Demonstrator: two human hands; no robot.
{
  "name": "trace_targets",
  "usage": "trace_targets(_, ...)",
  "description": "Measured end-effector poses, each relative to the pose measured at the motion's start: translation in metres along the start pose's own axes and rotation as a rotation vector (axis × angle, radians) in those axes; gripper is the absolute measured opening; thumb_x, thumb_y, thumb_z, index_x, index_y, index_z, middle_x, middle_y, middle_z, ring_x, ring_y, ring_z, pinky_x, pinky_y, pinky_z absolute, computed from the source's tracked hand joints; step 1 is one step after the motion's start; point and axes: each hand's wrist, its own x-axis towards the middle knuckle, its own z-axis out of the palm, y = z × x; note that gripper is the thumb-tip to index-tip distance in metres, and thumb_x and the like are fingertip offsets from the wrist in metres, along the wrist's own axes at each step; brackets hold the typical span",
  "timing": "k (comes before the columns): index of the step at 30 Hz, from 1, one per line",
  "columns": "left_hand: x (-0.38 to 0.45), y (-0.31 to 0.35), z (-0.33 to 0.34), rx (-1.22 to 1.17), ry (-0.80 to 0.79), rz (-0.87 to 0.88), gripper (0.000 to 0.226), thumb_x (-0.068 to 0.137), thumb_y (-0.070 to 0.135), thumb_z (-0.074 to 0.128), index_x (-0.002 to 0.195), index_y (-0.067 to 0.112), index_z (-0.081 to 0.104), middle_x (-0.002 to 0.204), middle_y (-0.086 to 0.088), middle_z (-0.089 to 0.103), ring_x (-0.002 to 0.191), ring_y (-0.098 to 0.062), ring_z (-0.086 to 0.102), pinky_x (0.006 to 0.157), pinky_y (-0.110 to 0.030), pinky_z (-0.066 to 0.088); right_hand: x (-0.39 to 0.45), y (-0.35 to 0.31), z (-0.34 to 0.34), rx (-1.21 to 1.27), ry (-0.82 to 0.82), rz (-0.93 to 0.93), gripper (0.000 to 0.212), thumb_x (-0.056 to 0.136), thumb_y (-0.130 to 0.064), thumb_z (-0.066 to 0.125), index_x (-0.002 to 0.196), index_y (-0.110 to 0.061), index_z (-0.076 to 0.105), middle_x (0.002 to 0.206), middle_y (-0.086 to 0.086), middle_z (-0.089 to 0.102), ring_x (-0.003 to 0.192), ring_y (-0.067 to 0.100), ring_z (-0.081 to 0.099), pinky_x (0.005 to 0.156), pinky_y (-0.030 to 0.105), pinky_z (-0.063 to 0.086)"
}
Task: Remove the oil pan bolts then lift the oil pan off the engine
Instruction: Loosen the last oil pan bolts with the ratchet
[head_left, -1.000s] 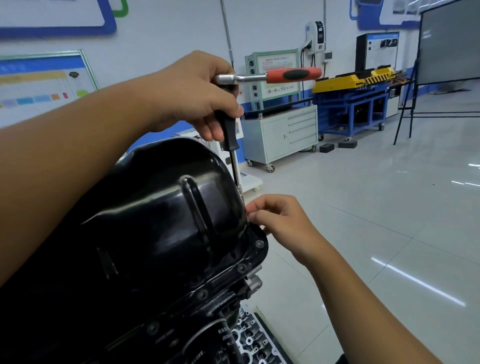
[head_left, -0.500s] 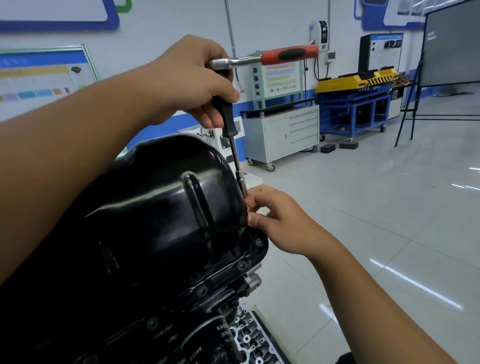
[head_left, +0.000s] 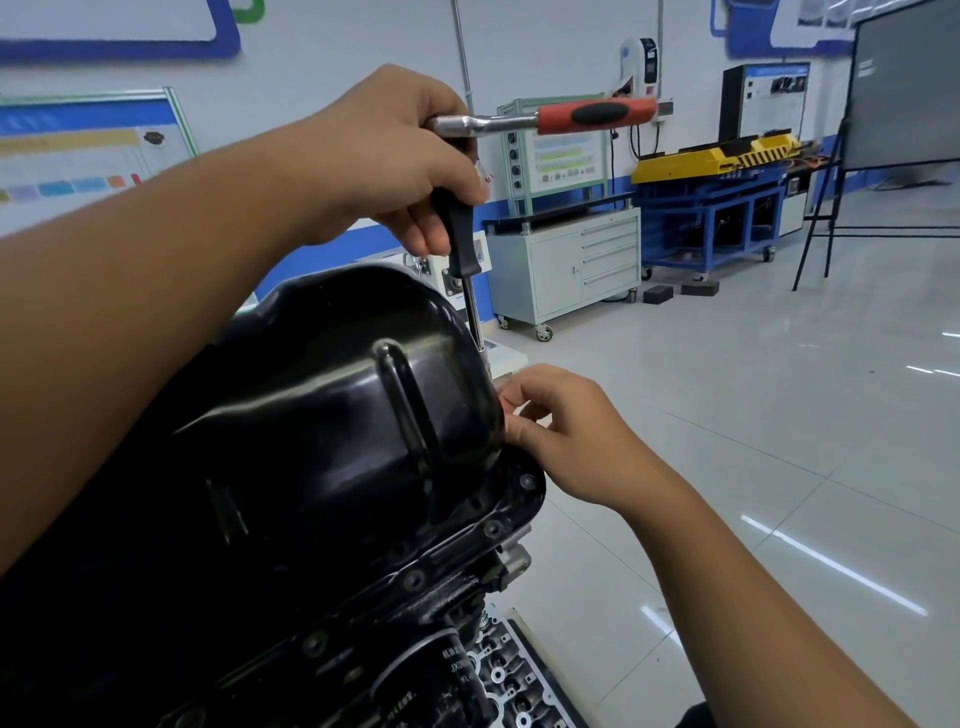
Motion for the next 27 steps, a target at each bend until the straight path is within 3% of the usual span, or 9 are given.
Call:
trace_targets(4, -0.001, 0.0, 0.0, 0.016, -0.031, -0.01, 0.018, 0.088, 0.002, 0.074, 0.099, 0.004, 0.06, 0.062, -0.012, 0.068, 0.049, -0.03, 0.067, 0.044, -0.029, 0.053, 0.0, 0.002, 0.002, 0.027, -0.024, -0.01, 0.015, 0.097, -0.002, 0.063, 0.093, -0.01, 0.075, 0.105, 0.004, 0.071, 0.096, 0.025, 0.066, 0.089, 0.043, 0.054)
trace_targets(8, -0.001, 0.001, 0.0, 0.005, -0.053, -0.02, 0.018, 0.088, 0.0, 0.072, 0.1, 0.003, 0.059, 0.064, -0.015, 0.067, 0.048, -0.029, 0.066, 0.043, -0.028, 0.052, -0.003, 0.007, 0.003, 0.255, 0.046, 0.131, 0.017, 0.1, -0.007, 0.061, 0.098, -0.013, 0.077, 0.092, 0.011, 0.076, 0.091, 0.041, 0.067, 0.086, 0.052, 0.057)
trace_targets(11, 0.0, 0.001, 0.001, -0.011, -0.055, -0.027, 0.018, 0.089, 0.001, 0.072, 0.101, 0.004, 0.058, 0.067, -0.016, 0.066, 0.048, -0.028, 0.065, 0.043, -0.028, 0.052, -0.005, 0.008, 0.005, 0.263, 0.026, 0.112, 0.011, 0.096, -0.012, 0.071, 0.087, -0.013, 0.076, 0.089, 0.015, 0.075, 0.09, 0.048, 0.065, 0.083, 0.063, 0.055)
trace_targets(16, 0.0, 0.0, 0.001, 0.01, -0.068, -0.019, 0.018, 0.09, 0.001, 0.072, 0.103, 0.002, 0.06, 0.067, -0.016, 0.068, 0.05, -0.027, 0.067, 0.044, -0.029, 0.054, -0.008, 0.011, 0.002, 0.234, -0.021, 0.036, 0.013, 0.095, -0.012, 0.074, 0.083, -0.016, 0.077, 0.094, 0.022, 0.072, 0.087, 0.05, 0.064, 0.08, 0.062, 0.054)
trace_targets(20, 0.0, -0.001, 0.0, 0.008, -0.068, -0.013, 0.018, 0.09, 0.001, 0.072, 0.102, 0.003, 0.06, 0.067, -0.016, 0.068, 0.05, -0.027, 0.067, 0.045, -0.03, 0.055, -0.013, 0.02, -0.005, 0.257, -0.103, 0.023, 0.011, 0.094, -0.005, 0.072, 0.1, -0.009, 0.08, 0.099, 0.021, 0.074, 0.072, 0.035, 0.058, 0.073, 0.046, 0.052)
trace_targets(23, -0.001, -0.001, 0.0, -0.005, -0.086, -0.003, 0.017, 0.09, 0.001, 0.072, 0.102, 0.004, 0.06, 0.064, -0.013, 0.068, 0.05, -0.027, 0.067, 0.046, -0.03, 0.056, -0.014, 0.017, -0.004, 0.197, -0.069, 0.0, 0.01, 0.094, -0.004, 0.073, 0.096, -0.011, 0.079, 0.098, 0.016, 0.075, 0.076, 0.04, 0.062, 0.075, 0.049, 0.054)
trace_targets(25, -0.001, 0.0, 0.0, -0.011, -0.098, 0.008, 0.018, 0.09, 0.001, 0.072, 0.101, 0.004, 0.059, 0.063, -0.011, 0.068, 0.05, -0.027, 0.067, 0.046, -0.03, 0.056, -0.012, 0.014, -0.001, 0.153, -0.01, -0.012, 0.011, 0.095, -0.007, 0.07, 0.092, -0.015, 0.077, 0.106, 0.005, 0.074, 0.081, 0.025, 0.065, 0.075, 0.041, 0.055)
trace_targets(27, -0.002, 0.0, 0.0, -0.017, -0.103, 0.018, 0.018, 0.09, 0.001, 0.073, 0.101, 0.004, 0.059, 0.063, -0.011, 0.068, 0.05, -0.027, 0.067, 0.046, -0.03, 0.056, -0.012, 0.01, 0.002, 0.28, 0.117, 0.053, 0.012, 0.099, -0.012, 0.066, 0.092, -0.016, 0.075, 0.105, 0.002, 0.075, 0.077, 0.011, 0.062, 0.069, 0.028, 0.051)
